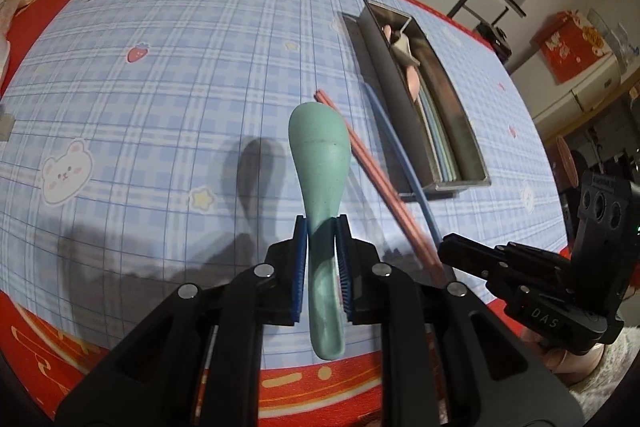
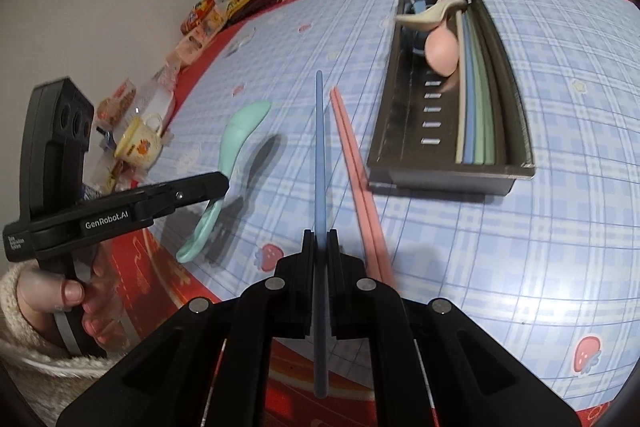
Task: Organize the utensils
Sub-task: 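Carry mint spoon with left tool while right tool carries blue chopstick to the basket, then open both tools to release mint spoon and blue chopstick into the basket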
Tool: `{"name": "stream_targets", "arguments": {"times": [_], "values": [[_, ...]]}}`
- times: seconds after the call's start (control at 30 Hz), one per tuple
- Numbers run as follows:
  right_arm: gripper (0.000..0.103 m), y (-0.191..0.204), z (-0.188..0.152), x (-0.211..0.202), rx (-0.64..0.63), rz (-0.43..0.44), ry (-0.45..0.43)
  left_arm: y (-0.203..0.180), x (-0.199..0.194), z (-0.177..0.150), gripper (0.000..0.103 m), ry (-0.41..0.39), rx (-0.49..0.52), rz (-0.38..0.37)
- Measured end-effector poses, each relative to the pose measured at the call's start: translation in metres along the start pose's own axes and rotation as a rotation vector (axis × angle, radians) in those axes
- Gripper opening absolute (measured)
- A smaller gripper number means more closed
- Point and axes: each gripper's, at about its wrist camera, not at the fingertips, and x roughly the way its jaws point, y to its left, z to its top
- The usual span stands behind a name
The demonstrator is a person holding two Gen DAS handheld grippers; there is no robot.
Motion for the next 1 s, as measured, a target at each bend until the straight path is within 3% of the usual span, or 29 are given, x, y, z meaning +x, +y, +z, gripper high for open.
{"name": "stream_targets", "arguments": {"times": [0.43,0.67,1.0], "values": [[0.006,-0.046,0.034,-0.035,0.184,-0.032,-0.116,-0.045,0.004,0.053,0.018,-0.026,0.043,-0.084],[0.006,-0.066,0.063,-0.031,0.251,-0.077,-0.134,-0.076,0.035,0.099,0.018,-0.008,0.058,-0.15],[0.006,-0.087,0.101,-0.006,0.325,-0.155,-0.109,-0.095,0.097,0.163,0.018,0.038,0.014,-0.176]]}}
